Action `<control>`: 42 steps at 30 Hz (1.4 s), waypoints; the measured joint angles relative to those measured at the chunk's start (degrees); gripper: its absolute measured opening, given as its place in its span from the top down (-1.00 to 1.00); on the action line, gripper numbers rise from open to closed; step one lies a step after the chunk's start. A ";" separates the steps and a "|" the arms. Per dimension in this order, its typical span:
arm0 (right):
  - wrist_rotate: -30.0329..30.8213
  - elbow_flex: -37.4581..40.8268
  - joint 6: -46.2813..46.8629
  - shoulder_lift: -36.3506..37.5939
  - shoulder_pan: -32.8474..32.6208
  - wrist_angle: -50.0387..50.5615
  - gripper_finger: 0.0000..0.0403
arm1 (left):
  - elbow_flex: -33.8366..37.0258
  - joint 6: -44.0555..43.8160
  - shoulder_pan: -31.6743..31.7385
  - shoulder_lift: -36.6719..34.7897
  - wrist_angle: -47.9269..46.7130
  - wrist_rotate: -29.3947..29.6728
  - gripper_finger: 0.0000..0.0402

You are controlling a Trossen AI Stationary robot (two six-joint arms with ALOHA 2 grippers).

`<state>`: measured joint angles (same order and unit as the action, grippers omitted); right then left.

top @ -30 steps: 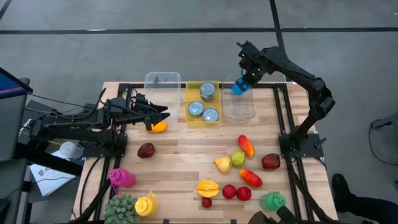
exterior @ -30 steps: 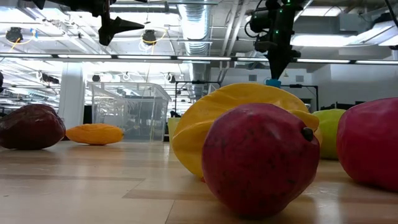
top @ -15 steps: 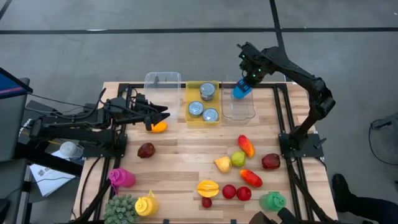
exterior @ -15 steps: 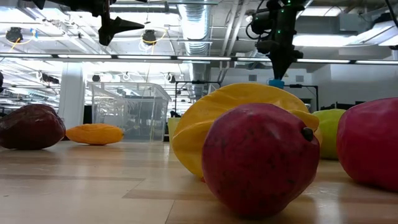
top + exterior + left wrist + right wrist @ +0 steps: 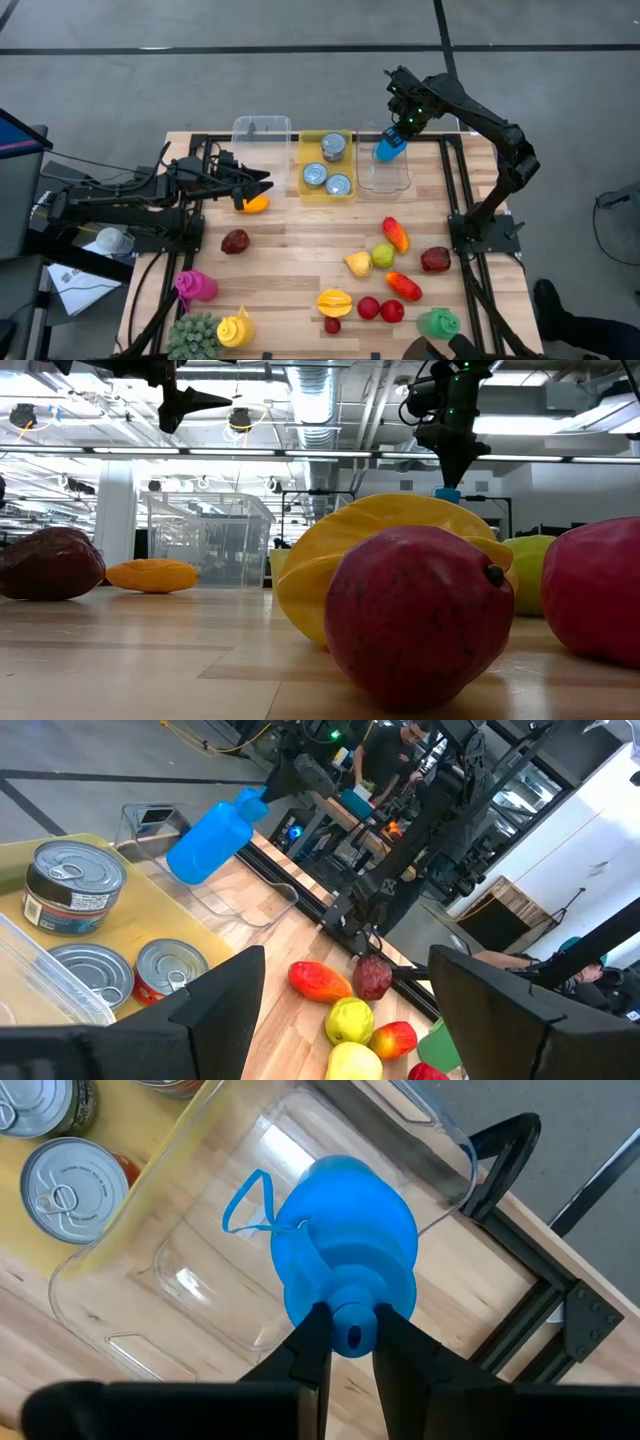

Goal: Pick & Place Food Item
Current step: Put the blue tumbler into the transparent bin

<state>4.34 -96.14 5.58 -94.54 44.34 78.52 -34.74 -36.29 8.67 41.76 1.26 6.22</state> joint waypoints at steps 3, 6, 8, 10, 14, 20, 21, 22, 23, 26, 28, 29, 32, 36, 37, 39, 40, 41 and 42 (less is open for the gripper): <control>0.01 0.00 -0.01 0.00 0.00 -0.03 0.75 | 0.00 -0.02 0.00 -0.02 0.00 0.00 -0.36; 0.02 0.00 0.00 0.00 0.00 -0.04 0.75 | 0.00 -0.20 0.00 -0.02 0.00 0.02 -0.36; 0.04 0.00 0.00 0.00 0.00 -0.07 0.75 | 0.00 -0.20 -0.02 0.00 0.00 0.04 -0.36; 0.05 0.00 0.38 -0.24 0.02 -0.05 0.75 | 0.00 -0.20 -0.01 -0.01 0.00 0.04 -0.36; 0.04 0.09 0.65 -0.37 0.42 -1.20 0.75 | 0.00 -0.20 0.00 0.00 0.00 0.28 -0.36; -0.02 0.09 1.09 -0.39 0.76 -2.12 0.75 | 0.00 -0.20 0.00 0.00 0.00 0.26 -0.36; 0.00 0.09 1.09 -0.39 0.90 -2.14 0.75 | 0.00 -0.20 0.00 0.00 0.00 0.25 -0.36; 0.02 0.09 1.09 -0.39 1.09 -2.17 0.75 | 0.00 -0.20 0.00 0.00 0.00 0.24 -0.36; 0.04 0.09 1.09 -0.39 1.28 -2.22 0.75 | 0.00 -0.20 0.00 0.00 0.00 0.24 -0.36; 0.15 0.09 1.00 -0.39 2.09 -2.31 0.75 | 0.00 -0.20 0.00 0.00 0.00 0.22 -0.36; -0.01 0.37 0.37 -0.37 2.50 -3.12 0.75 | 0.00 -0.15 -0.02 0.00 0.00 0.22 -0.36; -0.09 0.83 0.18 -0.35 2.64 -3.93 0.75 | 0.00 -0.15 0.00 0.00 0.00 0.22 -0.36; -1.45 1.27 -0.06 -0.46 2.94 -4.06 0.75 | 0.00 -0.13 0.00 0.00 0.00 0.20 -0.36; -1.42 1.22 -0.20 -0.42 2.95 -4.89 0.75 | 0.00 -0.09 0.00 0.00 -0.01 0.18 -0.36; -1.42 1.24 -0.20 -0.42 2.95 -4.84 0.75 | 0.00 -0.08 0.00 -0.01 0.00 0.17 -0.36; -1.42 1.22 -0.17 -0.42 3.19 -4.66 0.75 | 0.00 -0.04 0.00 -0.01 0.00 0.17 -0.36; -1.42 1.22 -0.19 -0.42 3.39 -4.55 0.75 | 0.00 -0.04 0.00 0.00 -0.01 0.15 -0.36; -1.42 1.25 -0.17 -0.42 3.48 -4.57 0.75 | 0.00 -0.02 0.00 0.00 0.00 0.15 -0.36; -1.38 1.23 -0.13 -0.42 3.52 -4.55 0.75 | 0.00 -0.02 0.00 0.00 0.00 0.15 -0.36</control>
<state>2.96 -94.91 5.45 -94.96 47.85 73.97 -34.74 -36.32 8.67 41.76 1.26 6.37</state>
